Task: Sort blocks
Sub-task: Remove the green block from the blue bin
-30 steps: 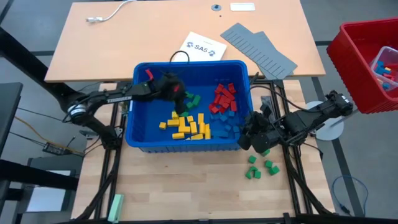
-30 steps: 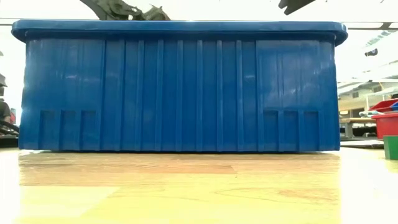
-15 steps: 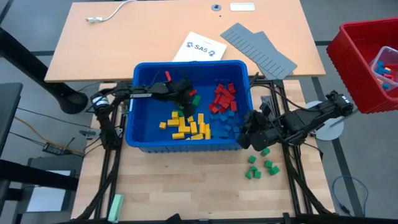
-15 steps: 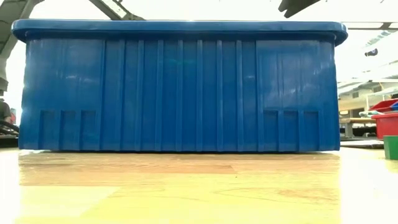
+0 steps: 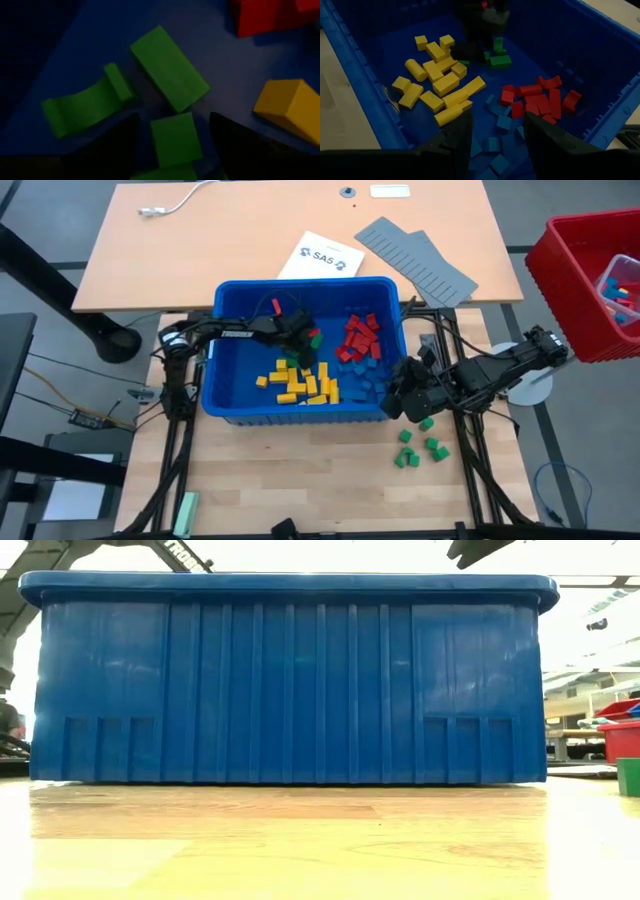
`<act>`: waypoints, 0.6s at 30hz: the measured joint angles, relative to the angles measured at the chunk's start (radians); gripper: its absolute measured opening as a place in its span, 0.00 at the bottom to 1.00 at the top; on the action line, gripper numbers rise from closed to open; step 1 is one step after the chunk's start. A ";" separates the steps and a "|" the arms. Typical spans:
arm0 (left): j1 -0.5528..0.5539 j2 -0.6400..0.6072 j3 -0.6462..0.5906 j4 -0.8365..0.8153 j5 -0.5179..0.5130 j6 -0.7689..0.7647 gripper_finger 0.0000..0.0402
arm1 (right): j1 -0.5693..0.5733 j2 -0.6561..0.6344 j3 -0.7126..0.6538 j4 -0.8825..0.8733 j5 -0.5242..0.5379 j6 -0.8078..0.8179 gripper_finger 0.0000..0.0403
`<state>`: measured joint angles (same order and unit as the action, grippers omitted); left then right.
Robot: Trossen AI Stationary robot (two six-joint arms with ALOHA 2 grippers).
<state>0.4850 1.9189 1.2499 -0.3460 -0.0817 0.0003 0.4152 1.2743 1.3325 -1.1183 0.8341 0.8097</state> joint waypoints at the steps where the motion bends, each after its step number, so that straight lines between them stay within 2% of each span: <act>1: 0.003 0.007 0.000 -0.007 0.012 0.000 0.62 | 0.000 0.000 0.000 0.000 0.000 0.000 0.40; 7: 0.005 0.063 0.000 -0.010 0.050 0.001 0.60 | 0.000 0.000 0.000 -0.001 0.000 0.000 0.40; 10: 0.005 0.064 0.000 0.004 0.052 0.015 0.51 | 0.000 0.000 0.000 -0.001 0.001 -0.003 0.40; 13: 0.005 0.050 0.001 0.020 0.051 0.022 0.35 | 0.000 0.000 0.000 -0.001 0.002 -0.004 0.40; 18: 0.004 0.004 0.029 0.000 0.046 0.053 0.34 | 0.000 0.000 0.000 -0.002 0.002 -0.026 0.40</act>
<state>0.4891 1.9232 1.2786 -0.3464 -0.0358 0.0531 0.4152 1.2743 1.3326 -1.1198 0.8365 0.7832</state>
